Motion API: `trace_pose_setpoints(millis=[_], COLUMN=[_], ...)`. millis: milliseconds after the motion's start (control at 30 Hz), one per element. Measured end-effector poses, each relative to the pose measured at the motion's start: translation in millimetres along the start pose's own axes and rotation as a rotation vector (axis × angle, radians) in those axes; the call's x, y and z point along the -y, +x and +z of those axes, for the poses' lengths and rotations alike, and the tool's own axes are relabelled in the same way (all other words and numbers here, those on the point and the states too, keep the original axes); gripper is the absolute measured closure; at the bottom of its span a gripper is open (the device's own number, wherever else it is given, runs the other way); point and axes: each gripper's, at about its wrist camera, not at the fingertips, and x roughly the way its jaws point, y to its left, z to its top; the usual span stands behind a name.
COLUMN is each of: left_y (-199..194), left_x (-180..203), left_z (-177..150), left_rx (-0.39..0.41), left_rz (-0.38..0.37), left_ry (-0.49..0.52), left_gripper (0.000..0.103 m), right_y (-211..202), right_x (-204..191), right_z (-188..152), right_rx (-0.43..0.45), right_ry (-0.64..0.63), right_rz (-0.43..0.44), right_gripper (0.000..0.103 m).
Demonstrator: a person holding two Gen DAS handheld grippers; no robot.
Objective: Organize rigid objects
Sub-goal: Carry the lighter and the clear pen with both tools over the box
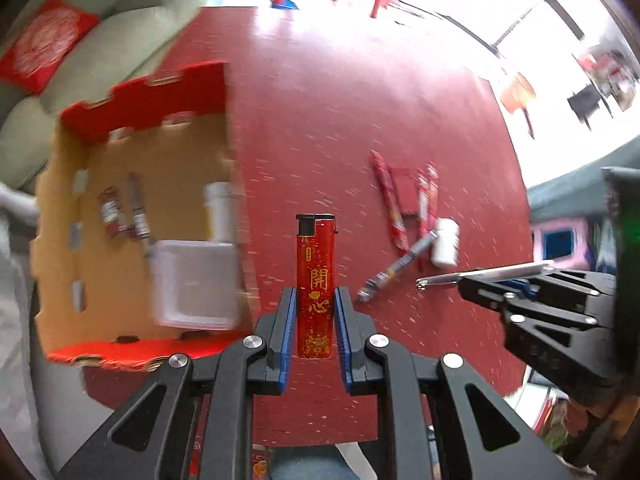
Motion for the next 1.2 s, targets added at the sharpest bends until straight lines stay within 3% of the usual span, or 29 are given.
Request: trace_pose_setpoints(millis=[333,633,1200], left_y=[-30.3,-42.6,-32.1], left_x=[-92.3,-159.8,-188.7], left_z=[-1.2,-5.6,11.5], left_rx=[0.087,0.124,0.124], left_rz=[0.111,0.155,0.144], left_ry=[-0.200,-0.331,-0.338], left_gripper=[0.083,0.083,0.083], right_y=[-8.1,11.4,26.9], right_x=[-110.4,-187.2,-218.5], right_z=[61.3,81.3,99.5], right_rx=[0.038,0.029,0.000], right_ry=[-0.212,-0.337,-0.374], right_rz=[0.080,0.094,0.036], right_gripper=[0.092,0.092,0.092])
